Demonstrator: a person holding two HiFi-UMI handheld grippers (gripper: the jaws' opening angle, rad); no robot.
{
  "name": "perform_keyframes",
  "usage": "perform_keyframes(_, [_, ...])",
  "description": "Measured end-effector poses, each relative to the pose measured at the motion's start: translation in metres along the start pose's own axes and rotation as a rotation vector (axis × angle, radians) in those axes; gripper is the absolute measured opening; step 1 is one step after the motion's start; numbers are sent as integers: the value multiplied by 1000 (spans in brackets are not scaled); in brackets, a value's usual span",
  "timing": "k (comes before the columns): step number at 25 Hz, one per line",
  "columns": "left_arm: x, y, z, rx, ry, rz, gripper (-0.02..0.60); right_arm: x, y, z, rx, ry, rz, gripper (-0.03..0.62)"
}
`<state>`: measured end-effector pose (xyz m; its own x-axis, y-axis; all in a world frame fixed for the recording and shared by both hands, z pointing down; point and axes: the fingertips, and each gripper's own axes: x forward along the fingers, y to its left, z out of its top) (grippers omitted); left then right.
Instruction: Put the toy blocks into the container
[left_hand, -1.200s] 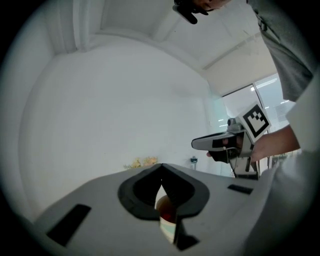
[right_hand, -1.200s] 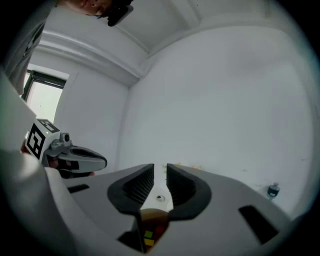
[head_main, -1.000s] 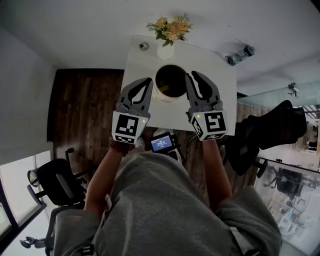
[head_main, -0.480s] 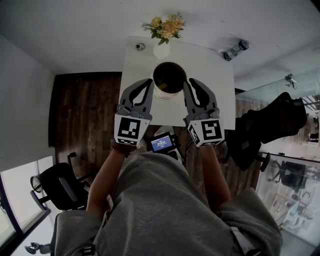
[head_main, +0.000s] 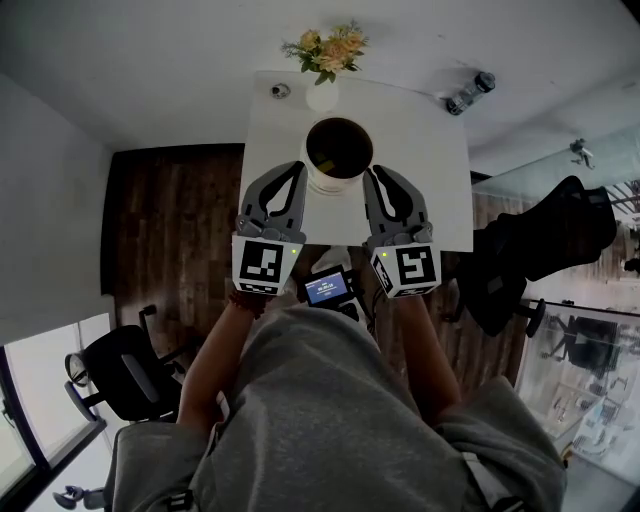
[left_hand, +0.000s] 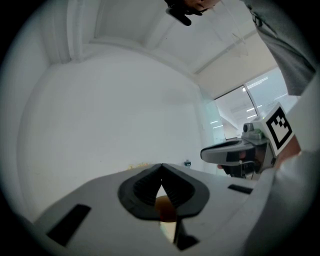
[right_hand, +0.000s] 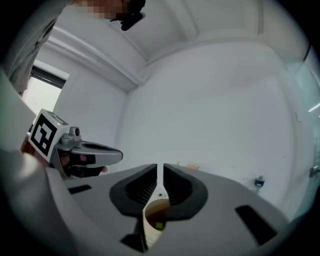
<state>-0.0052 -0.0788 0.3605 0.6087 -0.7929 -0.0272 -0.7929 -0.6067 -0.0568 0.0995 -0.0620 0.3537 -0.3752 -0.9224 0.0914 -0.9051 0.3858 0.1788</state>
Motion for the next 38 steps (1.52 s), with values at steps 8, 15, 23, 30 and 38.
perform_keyframes(8, [-10, -7, -7, 1, 6, 8, 6, -11, 6, -13, 4, 17, -13, 31])
perform_keyframes(15, [-18, -11, -6, 12, -2, 14, 6, -19, 11, -17, 3, 26, -25, 17])
perform_keyframes(23, [-24, -17, -11, 13, 9, 4, 6, -26, 13, -26, -8, 58, -35, 6])
perform_keyframes(30, [-27, -19, -17, 6, 26, 4, 6, -26, 16, -31, -8, 68, -21, 5])
perform_keyframes(38, [-25, -22, -24, -1, 41, 0, 6, -25, 15, -35, -11, 80, -10, 5])
